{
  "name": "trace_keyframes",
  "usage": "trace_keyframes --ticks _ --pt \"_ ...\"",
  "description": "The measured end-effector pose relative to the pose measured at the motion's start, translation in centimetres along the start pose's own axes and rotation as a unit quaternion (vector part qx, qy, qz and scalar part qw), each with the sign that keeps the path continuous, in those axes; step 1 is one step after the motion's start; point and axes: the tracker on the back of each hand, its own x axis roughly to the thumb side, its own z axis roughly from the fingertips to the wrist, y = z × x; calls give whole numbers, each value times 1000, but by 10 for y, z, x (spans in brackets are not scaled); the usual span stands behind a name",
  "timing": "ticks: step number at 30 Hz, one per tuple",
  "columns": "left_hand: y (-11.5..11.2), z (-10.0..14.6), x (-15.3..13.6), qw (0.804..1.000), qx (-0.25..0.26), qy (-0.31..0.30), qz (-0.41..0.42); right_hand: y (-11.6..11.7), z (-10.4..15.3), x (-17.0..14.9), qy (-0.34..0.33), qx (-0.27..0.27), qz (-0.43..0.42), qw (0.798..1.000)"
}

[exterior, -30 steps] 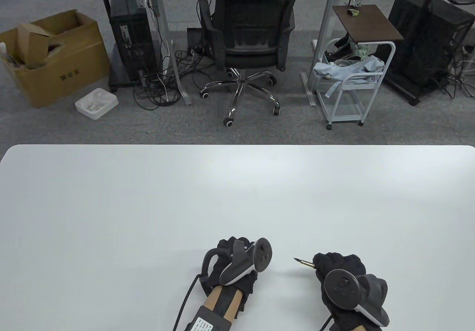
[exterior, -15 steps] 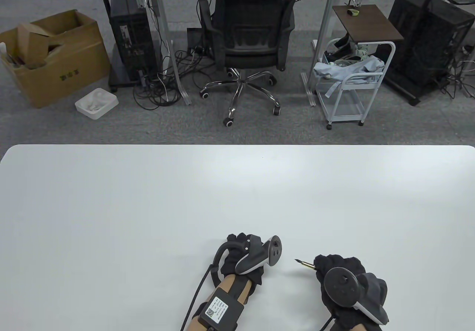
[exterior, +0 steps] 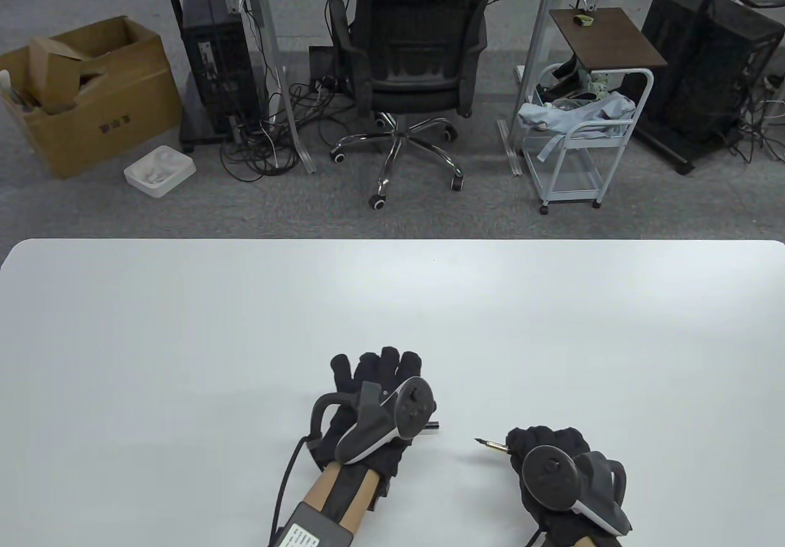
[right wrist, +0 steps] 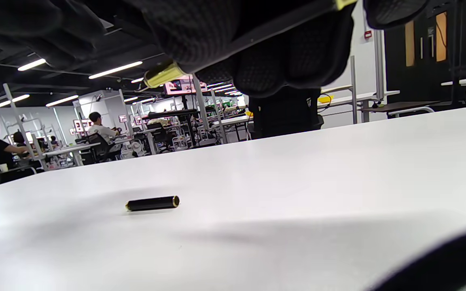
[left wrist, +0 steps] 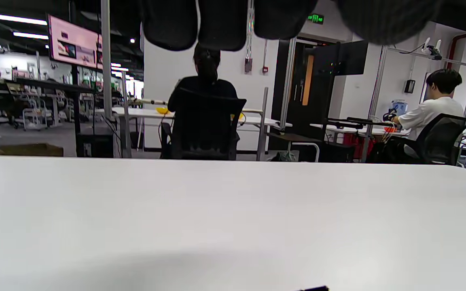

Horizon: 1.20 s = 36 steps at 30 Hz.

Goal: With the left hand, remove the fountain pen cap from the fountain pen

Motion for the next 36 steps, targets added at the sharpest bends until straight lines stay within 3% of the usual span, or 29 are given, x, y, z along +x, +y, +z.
trace_keyframes --ticks 4,9,17,21,28,33,36 --pt "2 30 -24 1000 7 14 13 5 0 9 -11 10 1 1000" --pt "-15 65 -53 999 7 29 30 13 0 22 -28 23 13 999" --pt "-57 69 -84 998 -1 67 -7 28 1 30 -37 46 29 998" --pt "-65 69 -91 996 -43 77 21 35 -2 27 -32 59 29 997" --pt "-64 68 -97 995 -46 72 51 14 -2 32 -30 -6 5 1000" --pt "-62 72 -97 994 -50 63 70 -18 -29 38 -6 -43 31 999" --pt "-60 74 -100 994 -52 56 82 -22 -47 30 5 -41 26 999"
